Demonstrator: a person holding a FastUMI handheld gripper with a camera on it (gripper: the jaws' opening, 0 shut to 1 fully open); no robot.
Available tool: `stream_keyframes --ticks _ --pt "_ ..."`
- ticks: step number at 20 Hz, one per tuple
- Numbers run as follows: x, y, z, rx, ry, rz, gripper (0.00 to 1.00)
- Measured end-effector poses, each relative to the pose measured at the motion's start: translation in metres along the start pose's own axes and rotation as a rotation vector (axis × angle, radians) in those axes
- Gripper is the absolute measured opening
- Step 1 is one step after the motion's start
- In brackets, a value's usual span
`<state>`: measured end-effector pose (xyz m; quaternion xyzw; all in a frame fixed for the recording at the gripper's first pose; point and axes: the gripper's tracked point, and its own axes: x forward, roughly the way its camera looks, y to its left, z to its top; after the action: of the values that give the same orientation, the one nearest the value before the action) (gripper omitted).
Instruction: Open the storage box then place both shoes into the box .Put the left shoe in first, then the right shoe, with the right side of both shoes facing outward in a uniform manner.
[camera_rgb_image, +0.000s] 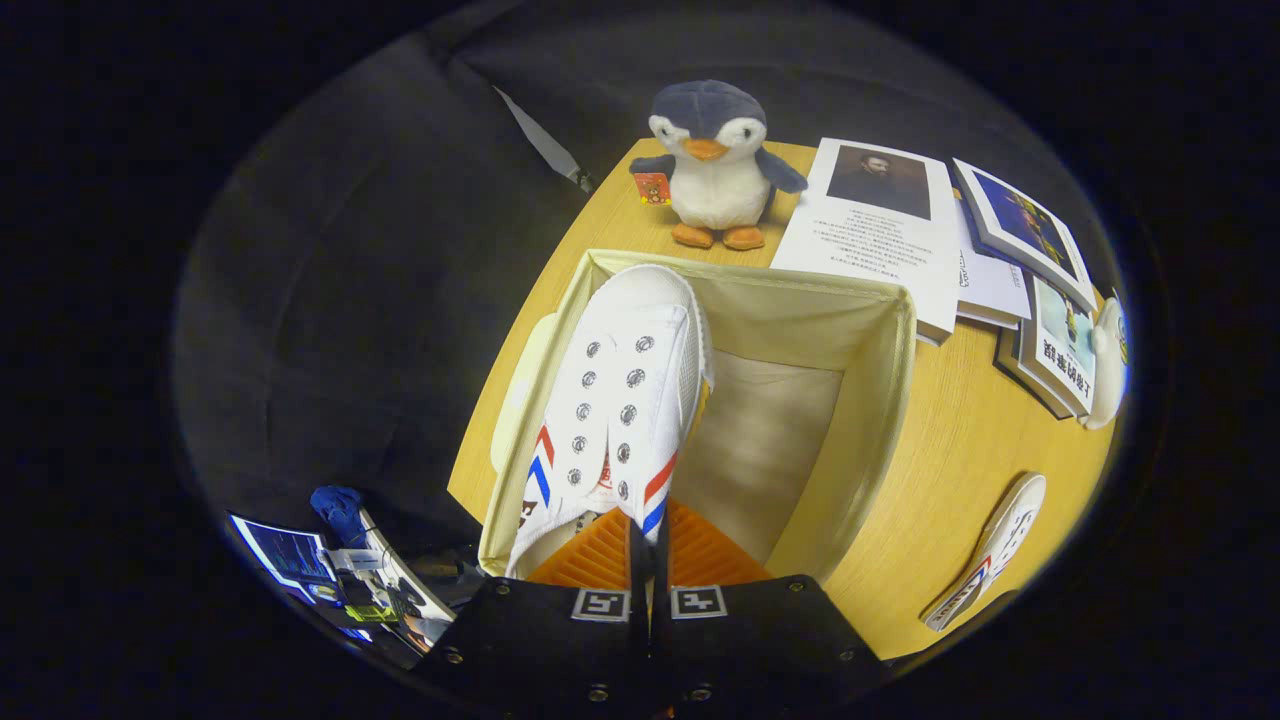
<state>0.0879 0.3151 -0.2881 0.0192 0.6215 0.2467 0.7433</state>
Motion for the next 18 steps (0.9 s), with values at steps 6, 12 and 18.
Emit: stream_keyframes --ticks 6,12,18 --pt "-0.001 0.007 0.004 -0.031 -0.027 0.028 0.93" --pt "-0.046 -0.006 0.009 -0.003 -0.099 0.048 0.93" --pt "-0.088 -0.043 0.003 0.041 -0.174 0.057 0.93"
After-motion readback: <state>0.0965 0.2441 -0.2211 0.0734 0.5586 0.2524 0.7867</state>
